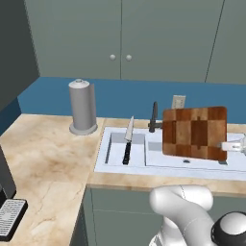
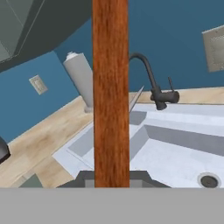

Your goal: Move the cutting board and knife to the sink. Then move spray from the cabinet to the counter.

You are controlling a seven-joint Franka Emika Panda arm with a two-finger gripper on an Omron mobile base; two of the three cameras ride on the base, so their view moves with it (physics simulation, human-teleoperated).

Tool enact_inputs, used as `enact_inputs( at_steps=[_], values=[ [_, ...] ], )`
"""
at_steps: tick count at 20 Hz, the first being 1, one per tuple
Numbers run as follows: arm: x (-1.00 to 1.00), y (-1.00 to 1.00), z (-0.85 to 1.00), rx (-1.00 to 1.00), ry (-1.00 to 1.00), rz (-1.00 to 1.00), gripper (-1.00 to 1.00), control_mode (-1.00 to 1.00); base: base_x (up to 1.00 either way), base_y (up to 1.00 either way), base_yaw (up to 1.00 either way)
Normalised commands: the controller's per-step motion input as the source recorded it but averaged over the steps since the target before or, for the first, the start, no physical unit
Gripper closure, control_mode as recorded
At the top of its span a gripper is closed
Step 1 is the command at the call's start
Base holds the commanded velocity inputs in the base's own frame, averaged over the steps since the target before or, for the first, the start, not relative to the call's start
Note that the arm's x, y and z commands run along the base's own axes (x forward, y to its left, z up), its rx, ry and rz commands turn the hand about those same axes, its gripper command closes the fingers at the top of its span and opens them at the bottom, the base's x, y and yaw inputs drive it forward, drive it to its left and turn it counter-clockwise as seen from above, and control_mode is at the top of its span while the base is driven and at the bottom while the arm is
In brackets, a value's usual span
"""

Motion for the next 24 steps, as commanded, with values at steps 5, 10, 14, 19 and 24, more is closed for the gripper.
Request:
enact_inputs(
  at_steps=[5, 10, 14, 19, 24],
  values=[
    [0.08, -0.06, 0.00, -0.03, 0.00, 0.01, 1.00, -1.00, 0.00, 0.00, 0.00],
    [0.22, -0.11, 0.00, -0.03, 0.00, 0.00, 1.00, -1.00, 0.00, 0.00, 0.00],
    [0.31, -0.08, 0.00, -0.04, 0.00, 0.00, 1.00, -1.00, 0.00, 0.00, 0.00],
    [0.35, -0.07, 0.00, -0.04, 0.00, 0.00, 1.00, -1.00, 0.00, 0.00, 0.00],
    [0.30, -0.09, 0.00, -0.05, 0.10, 0.00, 1.00, -1.00, 0.00, 0.00, 0.00]
  ],
)
